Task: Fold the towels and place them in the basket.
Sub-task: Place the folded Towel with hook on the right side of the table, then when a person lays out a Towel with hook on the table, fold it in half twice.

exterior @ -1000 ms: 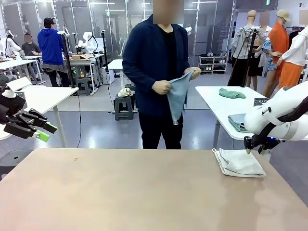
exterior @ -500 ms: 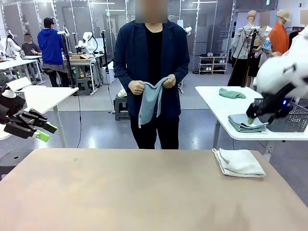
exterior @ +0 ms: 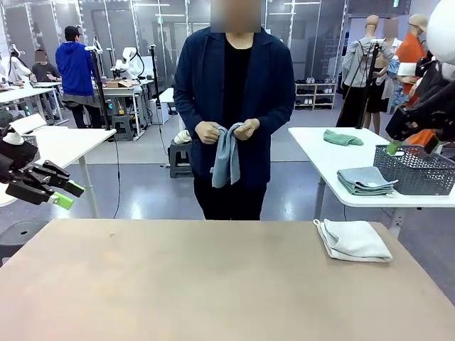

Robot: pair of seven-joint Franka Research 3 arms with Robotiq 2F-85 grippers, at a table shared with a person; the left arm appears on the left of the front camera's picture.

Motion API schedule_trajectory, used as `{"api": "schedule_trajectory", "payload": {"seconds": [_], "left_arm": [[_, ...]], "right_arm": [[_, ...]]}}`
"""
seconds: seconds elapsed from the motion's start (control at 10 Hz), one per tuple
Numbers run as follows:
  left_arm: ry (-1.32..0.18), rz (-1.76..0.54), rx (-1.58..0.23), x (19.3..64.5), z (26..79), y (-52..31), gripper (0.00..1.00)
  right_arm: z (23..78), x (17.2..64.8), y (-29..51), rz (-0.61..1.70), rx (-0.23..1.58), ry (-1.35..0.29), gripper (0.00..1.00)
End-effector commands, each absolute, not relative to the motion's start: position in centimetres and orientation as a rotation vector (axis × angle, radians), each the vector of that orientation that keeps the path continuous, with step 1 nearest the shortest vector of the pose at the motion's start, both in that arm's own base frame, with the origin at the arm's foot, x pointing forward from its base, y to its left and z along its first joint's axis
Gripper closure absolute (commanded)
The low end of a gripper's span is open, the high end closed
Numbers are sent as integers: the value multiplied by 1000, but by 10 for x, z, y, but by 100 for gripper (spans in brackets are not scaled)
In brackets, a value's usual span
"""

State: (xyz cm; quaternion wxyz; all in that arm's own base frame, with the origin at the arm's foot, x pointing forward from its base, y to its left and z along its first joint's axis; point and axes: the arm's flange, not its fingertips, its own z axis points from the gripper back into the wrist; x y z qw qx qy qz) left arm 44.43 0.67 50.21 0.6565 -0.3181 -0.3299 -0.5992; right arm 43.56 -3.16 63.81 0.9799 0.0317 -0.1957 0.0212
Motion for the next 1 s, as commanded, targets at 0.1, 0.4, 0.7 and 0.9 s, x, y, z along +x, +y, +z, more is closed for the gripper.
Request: {"api": "schedule_trajectory", "payload": {"seconds": [0.1, 0.4, 0.7, 0.9], "left_arm": [[-754, -1360, -726, 444, 503, 7, 36], [-754, -1360, -726, 444, 503, 7, 36], [-754, -1360, -726, 444, 503, 7, 36], [-754, -1360, -726, 444, 503, 7, 36]], "right_arm": [[631, 422, -20, 6, 15, -398, 16], [641, 425, -28, 42, 53, -395, 16], [641, 425, -28, 42, 53, -395, 16], [641, 425, -28, 42, 53, -395, 16]]}}
